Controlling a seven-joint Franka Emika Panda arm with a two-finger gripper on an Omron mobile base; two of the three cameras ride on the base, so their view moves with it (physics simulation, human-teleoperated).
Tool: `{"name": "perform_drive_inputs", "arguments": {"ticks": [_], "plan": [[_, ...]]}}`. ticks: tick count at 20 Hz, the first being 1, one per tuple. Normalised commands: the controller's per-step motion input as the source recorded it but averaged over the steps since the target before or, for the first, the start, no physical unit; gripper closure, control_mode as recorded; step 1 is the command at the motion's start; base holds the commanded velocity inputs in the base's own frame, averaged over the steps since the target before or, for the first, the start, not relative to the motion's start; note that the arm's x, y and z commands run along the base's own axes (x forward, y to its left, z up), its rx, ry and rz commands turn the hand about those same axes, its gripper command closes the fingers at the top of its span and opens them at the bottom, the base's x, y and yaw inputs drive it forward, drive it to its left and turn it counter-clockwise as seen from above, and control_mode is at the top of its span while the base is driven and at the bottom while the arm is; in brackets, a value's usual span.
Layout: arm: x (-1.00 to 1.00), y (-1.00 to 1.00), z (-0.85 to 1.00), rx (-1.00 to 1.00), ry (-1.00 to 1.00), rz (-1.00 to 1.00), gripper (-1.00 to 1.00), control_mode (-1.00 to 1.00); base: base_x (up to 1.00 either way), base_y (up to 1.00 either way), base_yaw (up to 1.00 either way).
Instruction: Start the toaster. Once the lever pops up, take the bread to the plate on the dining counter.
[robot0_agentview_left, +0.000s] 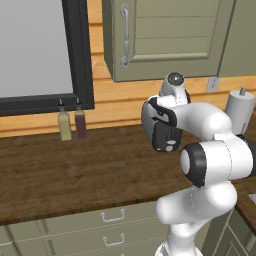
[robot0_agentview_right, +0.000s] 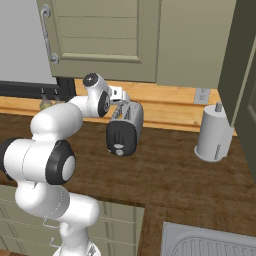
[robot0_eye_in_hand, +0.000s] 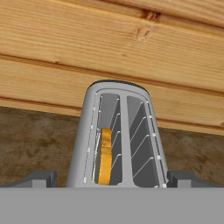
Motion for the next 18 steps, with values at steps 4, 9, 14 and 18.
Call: {"name": "perform_drive_inputs", "arguments": {"ticks": [4, 9, 14, 18], "plan": [[0.0, 0.0, 0.0, 0.0, 0.0, 0.0, -1.0, -1.0, 0.0, 0.0, 0.0], [0.0, 0.0, 0.0, 0.0, 0.0, 0.0, -1.0, -1.0, 0.0, 0.0, 0.0], [0.0, 0.0, 0.0, 0.0, 0.0, 0.0, -1.0, -1.0, 0.0, 0.0, 0.0], [0.0, 0.0, 0.0, 0.0, 0.0, 0.0, -1.0, -1.0, 0.0, 0.0, 0.0]]}}
